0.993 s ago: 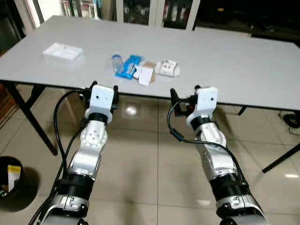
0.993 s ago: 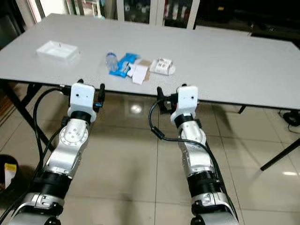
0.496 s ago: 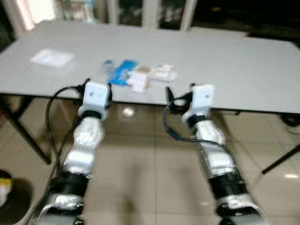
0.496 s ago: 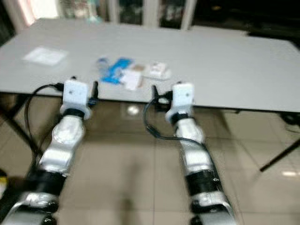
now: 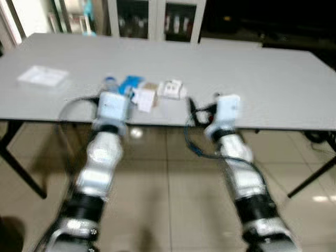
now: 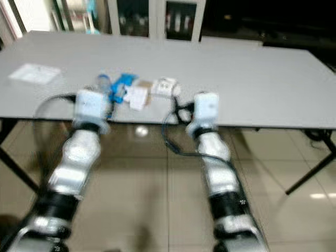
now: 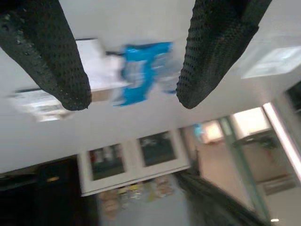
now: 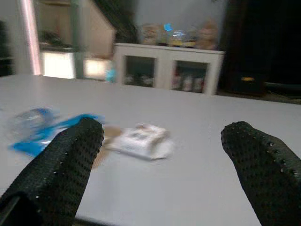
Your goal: Picking trash to rubbish bin
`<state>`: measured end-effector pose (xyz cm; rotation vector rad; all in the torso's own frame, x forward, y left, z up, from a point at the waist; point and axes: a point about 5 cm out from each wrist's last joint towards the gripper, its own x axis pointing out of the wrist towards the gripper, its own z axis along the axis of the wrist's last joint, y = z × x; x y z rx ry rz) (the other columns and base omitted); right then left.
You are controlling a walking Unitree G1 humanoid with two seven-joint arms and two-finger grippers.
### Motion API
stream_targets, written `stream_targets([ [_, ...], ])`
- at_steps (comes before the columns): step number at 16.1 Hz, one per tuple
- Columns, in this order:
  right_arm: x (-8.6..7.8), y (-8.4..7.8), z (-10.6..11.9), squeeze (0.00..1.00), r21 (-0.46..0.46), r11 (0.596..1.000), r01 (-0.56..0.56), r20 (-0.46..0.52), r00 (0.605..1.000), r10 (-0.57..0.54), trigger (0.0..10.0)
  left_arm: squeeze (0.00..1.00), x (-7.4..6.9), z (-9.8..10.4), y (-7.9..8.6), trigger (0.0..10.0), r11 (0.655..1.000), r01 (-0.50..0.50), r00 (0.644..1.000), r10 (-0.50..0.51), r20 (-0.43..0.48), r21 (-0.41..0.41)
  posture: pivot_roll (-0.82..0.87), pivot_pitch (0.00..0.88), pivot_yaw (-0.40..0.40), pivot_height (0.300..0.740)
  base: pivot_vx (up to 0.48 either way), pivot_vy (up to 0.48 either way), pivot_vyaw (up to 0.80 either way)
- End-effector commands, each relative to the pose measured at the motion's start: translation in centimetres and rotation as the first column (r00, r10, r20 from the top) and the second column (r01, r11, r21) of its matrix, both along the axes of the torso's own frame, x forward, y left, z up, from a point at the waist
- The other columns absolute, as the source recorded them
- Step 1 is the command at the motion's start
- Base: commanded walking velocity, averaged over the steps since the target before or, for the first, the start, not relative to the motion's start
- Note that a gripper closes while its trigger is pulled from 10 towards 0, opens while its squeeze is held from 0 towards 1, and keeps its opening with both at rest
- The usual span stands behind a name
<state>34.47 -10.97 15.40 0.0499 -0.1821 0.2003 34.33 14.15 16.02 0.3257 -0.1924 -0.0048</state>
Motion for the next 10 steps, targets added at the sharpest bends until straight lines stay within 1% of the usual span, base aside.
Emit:
stream_targets([
  [1,0.19,0.46,0.72,0.00,0.015,1.000,-0.010,0.016,1.000,0.010,10.0,0.00,0.23,0.88,0.68,10.0,1.000,-0.014,1.000,0.014,0.021,0.013,0.03,0.029,-0.083,0.740,0.319,0.000,0.00],
  [10,0.20,0.45,0.76,0.00,0.009,1.000,-0.017,0.013,1.000,0.017,10.0,0.00,0.45,1.26,0.51,10.0,1.000,-0.015,1.000,0.015,0.028,0.004,0.02,0.036,-0.082,0.740,0.321,0.000,0.00],
])
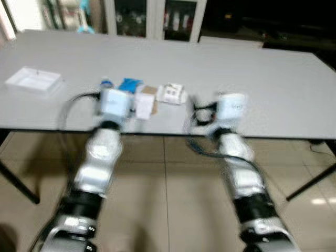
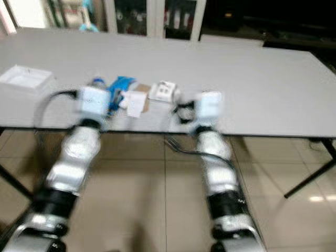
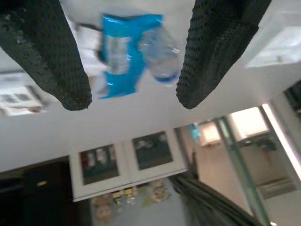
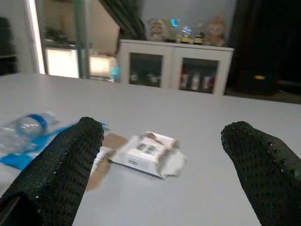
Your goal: Picking trash to rubbish bin
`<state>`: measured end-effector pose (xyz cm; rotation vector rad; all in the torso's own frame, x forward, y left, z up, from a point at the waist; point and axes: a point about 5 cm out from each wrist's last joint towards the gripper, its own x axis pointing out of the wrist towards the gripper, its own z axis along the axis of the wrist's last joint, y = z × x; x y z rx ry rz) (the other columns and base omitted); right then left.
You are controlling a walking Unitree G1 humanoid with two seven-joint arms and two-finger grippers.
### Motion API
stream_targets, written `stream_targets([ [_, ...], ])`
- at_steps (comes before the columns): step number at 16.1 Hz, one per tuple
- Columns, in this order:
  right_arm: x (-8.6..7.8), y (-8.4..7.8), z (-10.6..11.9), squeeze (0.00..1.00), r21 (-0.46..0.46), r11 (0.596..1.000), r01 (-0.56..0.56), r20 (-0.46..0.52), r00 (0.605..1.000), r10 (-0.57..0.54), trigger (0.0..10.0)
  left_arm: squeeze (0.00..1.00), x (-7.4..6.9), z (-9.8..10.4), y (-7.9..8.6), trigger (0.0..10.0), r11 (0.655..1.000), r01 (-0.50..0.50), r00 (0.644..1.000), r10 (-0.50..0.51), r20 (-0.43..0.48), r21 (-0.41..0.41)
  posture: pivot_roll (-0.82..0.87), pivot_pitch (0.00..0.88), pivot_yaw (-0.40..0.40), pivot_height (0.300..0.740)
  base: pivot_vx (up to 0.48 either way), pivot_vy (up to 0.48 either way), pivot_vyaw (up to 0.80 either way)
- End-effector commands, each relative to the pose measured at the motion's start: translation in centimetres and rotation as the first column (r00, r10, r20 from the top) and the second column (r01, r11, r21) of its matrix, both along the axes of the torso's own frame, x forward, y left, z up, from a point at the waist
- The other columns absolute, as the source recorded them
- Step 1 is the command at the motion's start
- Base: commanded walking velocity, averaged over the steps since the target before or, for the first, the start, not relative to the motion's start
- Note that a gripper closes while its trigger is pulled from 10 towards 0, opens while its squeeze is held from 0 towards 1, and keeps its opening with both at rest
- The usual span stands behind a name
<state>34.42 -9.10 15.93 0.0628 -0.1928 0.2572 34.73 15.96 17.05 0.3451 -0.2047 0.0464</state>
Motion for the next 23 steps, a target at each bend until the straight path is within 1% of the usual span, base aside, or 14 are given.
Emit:
stream_targets([
  [1,0.25,-1.40,0.24,0.00,0.000,0.999,0.039,0.001,0.999,-0.039,10.0,0.00,0.06,0.27,-1.27,10.0,0.999,0.034,0.999,-0.034,0.008,-0.010,0.02,0.036,-0.081,0.740,0.330,0.000,0.00],
  [23,0.13,-1.05,0.13,0.00,-0.002,1.000,0.019,0.001,1.000,-0.019,10.0,0.00,0.07,0.21,-1.24,10.0,0.999,0.031,0.999,-0.031,0.005,-0.008,0.02,0.039,-0.084,0.740,0.337,0.000,0.00],
])
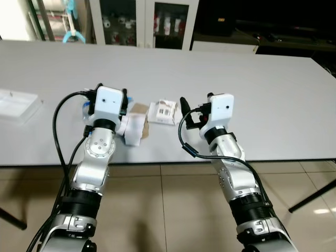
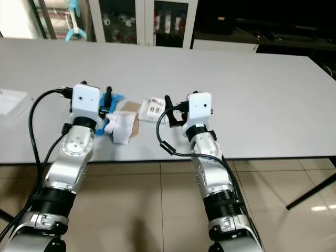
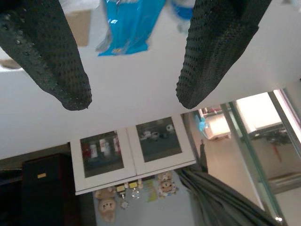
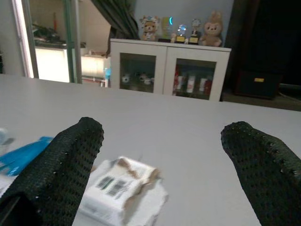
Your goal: Picking trash to rubbish bin
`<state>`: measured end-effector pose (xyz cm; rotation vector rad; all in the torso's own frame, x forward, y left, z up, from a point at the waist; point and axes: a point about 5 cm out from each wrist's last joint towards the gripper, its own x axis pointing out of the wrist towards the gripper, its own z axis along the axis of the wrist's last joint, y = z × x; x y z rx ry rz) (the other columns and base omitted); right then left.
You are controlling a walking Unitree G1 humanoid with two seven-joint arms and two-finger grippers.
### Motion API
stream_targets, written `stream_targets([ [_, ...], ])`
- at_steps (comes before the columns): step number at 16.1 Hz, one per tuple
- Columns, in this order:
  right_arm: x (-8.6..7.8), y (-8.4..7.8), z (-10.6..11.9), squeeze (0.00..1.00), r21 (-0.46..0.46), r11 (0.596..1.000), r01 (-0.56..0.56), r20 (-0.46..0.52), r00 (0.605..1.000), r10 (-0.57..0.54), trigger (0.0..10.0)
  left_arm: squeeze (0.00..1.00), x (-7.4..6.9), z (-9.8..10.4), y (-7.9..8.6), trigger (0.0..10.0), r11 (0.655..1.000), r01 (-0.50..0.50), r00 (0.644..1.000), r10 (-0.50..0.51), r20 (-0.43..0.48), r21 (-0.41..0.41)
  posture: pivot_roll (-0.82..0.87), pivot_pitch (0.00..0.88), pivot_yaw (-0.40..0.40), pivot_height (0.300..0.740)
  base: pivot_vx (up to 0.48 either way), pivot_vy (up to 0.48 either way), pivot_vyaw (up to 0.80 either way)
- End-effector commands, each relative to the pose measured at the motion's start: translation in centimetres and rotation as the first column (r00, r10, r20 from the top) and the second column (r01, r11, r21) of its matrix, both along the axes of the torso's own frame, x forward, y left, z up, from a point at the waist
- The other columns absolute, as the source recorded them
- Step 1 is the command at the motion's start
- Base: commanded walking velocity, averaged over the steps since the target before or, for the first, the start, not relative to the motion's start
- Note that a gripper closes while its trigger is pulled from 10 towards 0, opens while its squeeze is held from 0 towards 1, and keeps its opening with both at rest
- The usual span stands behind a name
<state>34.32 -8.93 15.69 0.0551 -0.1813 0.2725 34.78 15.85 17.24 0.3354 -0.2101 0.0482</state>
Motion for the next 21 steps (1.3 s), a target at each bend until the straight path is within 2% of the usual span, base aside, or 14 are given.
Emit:
stream_targets([
  [1,0.20,-1.20,0.34,0.00,0.008,0.999,0.032,0.010,0.999,-0.032,10.0,0.00,-0.03,0.00,-1.13,10.0,1.000,0.032,1.000,-0.032,-0.001,0.001,0.02,0.039,-0.083,0.740,0.337,0.000,0.00],
  [21,0.18,-0.87,0.51,0.00,0.013,1.000,0.012,0.018,1.000,-0.012,10.0,0.00,0.04,0.16,-1.15,10.0,0.999,0.034,0.999,-0.034,0.003,0.003,0.02,0.037,-0.082,0.740,0.338,0.000,0.00],
])
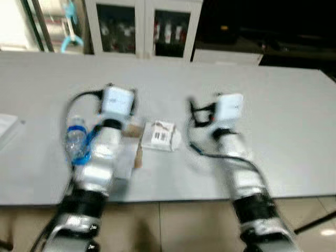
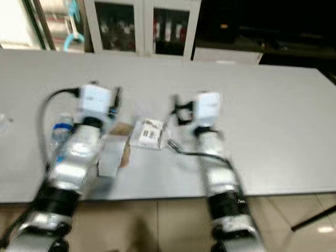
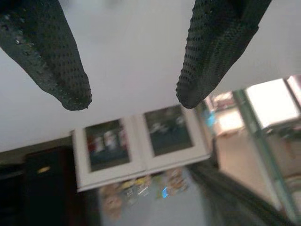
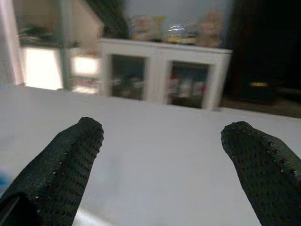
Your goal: Picking trash to rubbish bin
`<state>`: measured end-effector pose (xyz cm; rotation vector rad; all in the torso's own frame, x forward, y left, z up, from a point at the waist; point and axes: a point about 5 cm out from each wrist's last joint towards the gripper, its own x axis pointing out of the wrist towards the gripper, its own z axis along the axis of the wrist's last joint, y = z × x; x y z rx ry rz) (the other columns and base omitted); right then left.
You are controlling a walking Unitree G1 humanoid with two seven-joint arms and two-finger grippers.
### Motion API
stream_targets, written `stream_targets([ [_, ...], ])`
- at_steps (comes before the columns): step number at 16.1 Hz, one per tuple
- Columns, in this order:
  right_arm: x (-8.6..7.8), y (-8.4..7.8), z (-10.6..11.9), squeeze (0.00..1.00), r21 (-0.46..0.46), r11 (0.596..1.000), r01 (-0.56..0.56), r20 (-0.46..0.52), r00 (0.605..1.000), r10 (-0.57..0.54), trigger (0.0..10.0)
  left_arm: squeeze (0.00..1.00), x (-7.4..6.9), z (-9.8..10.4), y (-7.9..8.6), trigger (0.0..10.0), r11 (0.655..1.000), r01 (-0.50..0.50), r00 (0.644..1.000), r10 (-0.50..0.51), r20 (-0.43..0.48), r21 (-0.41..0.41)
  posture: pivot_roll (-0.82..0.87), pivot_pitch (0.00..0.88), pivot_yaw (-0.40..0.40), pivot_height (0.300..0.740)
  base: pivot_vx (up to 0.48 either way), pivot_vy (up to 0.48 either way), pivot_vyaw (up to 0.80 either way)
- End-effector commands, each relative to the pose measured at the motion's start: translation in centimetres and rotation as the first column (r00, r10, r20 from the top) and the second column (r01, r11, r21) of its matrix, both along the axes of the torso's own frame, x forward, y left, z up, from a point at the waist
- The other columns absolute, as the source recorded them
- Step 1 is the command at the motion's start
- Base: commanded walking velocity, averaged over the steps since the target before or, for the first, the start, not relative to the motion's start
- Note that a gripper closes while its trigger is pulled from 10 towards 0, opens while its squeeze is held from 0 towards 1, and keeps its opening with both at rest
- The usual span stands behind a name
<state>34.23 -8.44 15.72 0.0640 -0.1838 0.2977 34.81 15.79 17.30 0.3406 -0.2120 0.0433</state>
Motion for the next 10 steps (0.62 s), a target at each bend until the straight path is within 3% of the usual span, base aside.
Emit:
stream_targets([
  [1,0.27,-1.34,0.47,0.00,0.006,0.999,0.037,0.015,0.999,-0.037,10.0,0.00,0.01,0.10,-1.09,10.0,1.000,0.030,1.000,-0.030,0.002,-0.002,0.02,0.036,-0.083,0.740,0.337,0.000,0.00],
  [5,0.23,-1.31,0.33,0.00,0.003,0.999,0.032,0.012,0.999,-0.032,10.0,0.00,-0.02,-0.03,-1.30,10.0,0.999,0.041,0.999,-0.041,-0.006,0.006,0.03,0.023,-0.082,0.740,0.319,0.000,0.00],
  [10,0.15,-1.14,0.23,0.00,0.001,1.000,0.022,0.013,1.000,-0.022,10.0,0.00,-0.18,-0.41,-1.58,10.0,0.998,0.057,0.998,-0.057,-0.010,-0.013,0.02,0.006,-0.082,0.740,0.000,0.000,0.00],
])
